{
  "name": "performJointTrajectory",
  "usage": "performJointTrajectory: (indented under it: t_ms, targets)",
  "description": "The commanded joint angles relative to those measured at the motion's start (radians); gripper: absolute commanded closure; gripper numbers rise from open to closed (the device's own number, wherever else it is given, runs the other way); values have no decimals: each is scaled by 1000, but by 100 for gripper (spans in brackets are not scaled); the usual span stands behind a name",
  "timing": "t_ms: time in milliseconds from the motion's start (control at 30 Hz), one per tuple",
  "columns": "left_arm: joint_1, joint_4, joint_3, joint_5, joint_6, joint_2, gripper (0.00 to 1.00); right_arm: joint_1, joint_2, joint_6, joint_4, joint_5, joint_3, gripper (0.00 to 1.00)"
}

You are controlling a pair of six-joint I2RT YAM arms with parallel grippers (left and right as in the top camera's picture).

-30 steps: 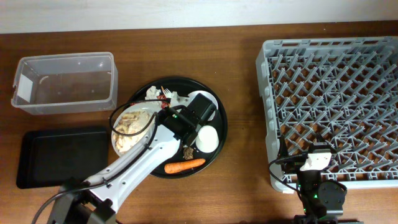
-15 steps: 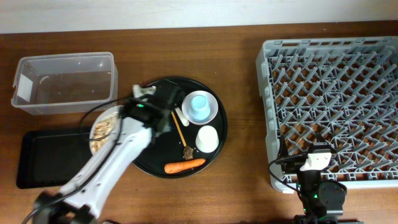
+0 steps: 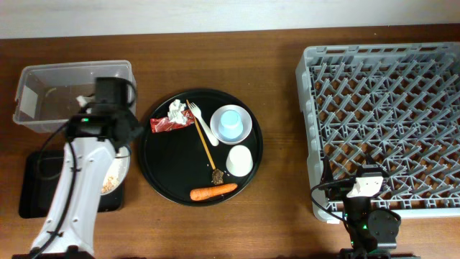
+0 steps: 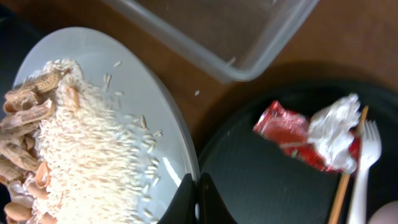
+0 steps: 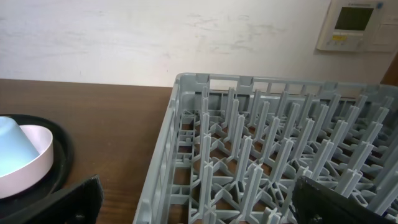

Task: Sort waste into correct bins and load items into the dishwasher rack
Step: 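Tilt the plate over the black tray to dump the rice and pasta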

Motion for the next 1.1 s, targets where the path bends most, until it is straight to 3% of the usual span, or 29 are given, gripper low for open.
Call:
performJointTrajectory:
  t_ms: [0, 667, 1067]
  targets:
    - [106, 35, -3, 169, 73, -13, 99, -7, -6, 1, -5, 5, -5, 1]
    - [492, 139, -97, 594, 151, -13, 99, -7, -6, 1, -5, 5, -5, 1]
    - [586, 139, -97, 837, 173, -14, 99, -7, -6, 1, -5, 5, -5, 1]
